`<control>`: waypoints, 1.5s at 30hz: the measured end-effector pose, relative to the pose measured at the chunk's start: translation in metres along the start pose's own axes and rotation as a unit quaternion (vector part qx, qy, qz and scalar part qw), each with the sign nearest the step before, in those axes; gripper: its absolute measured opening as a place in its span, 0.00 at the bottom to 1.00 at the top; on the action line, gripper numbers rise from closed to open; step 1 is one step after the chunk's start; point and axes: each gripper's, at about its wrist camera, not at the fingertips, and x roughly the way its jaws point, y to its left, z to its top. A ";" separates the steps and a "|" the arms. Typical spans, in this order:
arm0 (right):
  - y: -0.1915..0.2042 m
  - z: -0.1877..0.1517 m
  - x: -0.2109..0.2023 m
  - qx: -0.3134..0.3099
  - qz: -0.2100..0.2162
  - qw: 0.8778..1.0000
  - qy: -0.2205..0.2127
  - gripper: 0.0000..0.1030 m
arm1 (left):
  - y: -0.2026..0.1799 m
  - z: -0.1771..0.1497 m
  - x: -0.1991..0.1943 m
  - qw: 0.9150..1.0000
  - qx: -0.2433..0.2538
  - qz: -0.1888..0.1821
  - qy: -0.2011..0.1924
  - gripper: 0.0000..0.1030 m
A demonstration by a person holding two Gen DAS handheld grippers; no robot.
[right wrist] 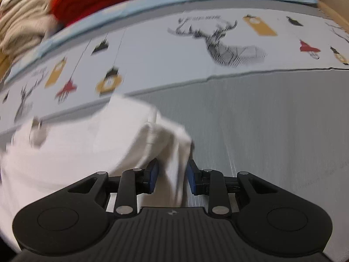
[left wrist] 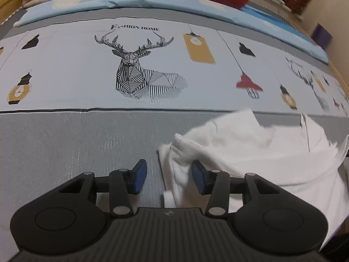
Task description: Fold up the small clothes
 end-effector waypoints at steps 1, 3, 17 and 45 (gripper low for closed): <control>0.000 0.004 0.002 0.008 0.000 1.000 -0.006 0.29 | 0.000 0.002 0.001 1.000 -0.004 -0.005 -0.001 0.49; 0.002 0.011 0.007 0.018 0.007 1.000 -0.010 0.29 | 0.000 0.005 0.004 1.000 -0.006 -0.012 -0.003 0.49; 0.010 0.044 0.008 0.056 -0.013 0.992 -0.112 0.04 | -0.010 0.033 0.001 0.994 0.004 0.026 -0.103 0.05; 0.005 -0.031 -0.058 0.081 -0.001 0.997 0.020 0.28 | 0.018 -0.055 -0.052 0.989 -0.079 -0.090 0.081 0.36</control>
